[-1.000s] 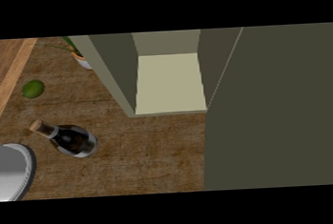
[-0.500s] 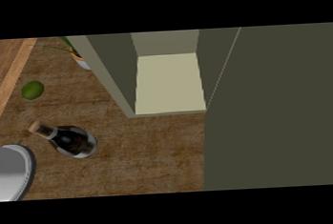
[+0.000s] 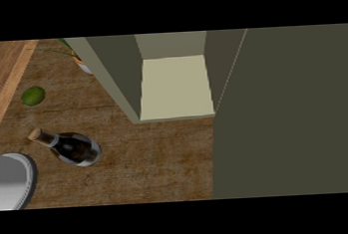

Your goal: Pick up the wine, place it into the cabinet and close the cabinet

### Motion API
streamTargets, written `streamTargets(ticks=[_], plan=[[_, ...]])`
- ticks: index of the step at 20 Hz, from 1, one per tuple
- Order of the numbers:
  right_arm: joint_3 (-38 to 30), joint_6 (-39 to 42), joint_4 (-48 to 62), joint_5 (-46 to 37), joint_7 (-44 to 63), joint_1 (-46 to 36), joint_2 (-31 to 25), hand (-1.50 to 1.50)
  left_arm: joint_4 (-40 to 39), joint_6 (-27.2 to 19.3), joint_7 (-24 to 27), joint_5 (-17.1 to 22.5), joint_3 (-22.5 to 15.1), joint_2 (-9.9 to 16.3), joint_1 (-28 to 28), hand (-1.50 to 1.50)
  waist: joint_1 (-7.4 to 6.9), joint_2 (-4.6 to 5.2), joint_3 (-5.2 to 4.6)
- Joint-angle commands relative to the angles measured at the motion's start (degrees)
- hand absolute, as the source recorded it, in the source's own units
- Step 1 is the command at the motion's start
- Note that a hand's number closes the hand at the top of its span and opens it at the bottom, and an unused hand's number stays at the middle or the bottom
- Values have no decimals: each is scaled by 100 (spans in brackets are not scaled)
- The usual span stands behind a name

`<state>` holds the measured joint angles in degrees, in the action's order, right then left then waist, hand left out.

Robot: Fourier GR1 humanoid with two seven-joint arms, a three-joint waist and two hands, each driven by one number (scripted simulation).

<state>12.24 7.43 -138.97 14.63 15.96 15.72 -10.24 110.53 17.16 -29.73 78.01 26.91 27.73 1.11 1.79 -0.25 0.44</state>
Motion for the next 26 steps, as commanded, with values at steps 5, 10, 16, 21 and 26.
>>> streamTargets(ticks=[5, 10, 16, 21, 26], plan=[[68, -188, -1001, 395, 510, 177, 51, -150, -1053, 613, 162, -1129, 245, 323, -238, -150, -38, 30, -53], [-93, 118, -916, 672, 249, 447, -44, -150, -1554, 1189, 409, -1661, 48, 34, -297, -150, 31, 39, -53], [178, 190, -793, 399, 63, 443, 84, -150, -1754, 994, 660, -2611, -98, -302, -402, -150, 134, 47, -56], [23, 196, -697, 486, 68, 350, 55, -150, -2062, 1111, 1330, -3586, 63, -638, -273, -150, 174, 73, -71], [-33, 388, -512, 491, -113, 461, -3, -150, -2633, 1338, 1822, -4145, 60, -718, -448, -150, 147, 65, -63]])
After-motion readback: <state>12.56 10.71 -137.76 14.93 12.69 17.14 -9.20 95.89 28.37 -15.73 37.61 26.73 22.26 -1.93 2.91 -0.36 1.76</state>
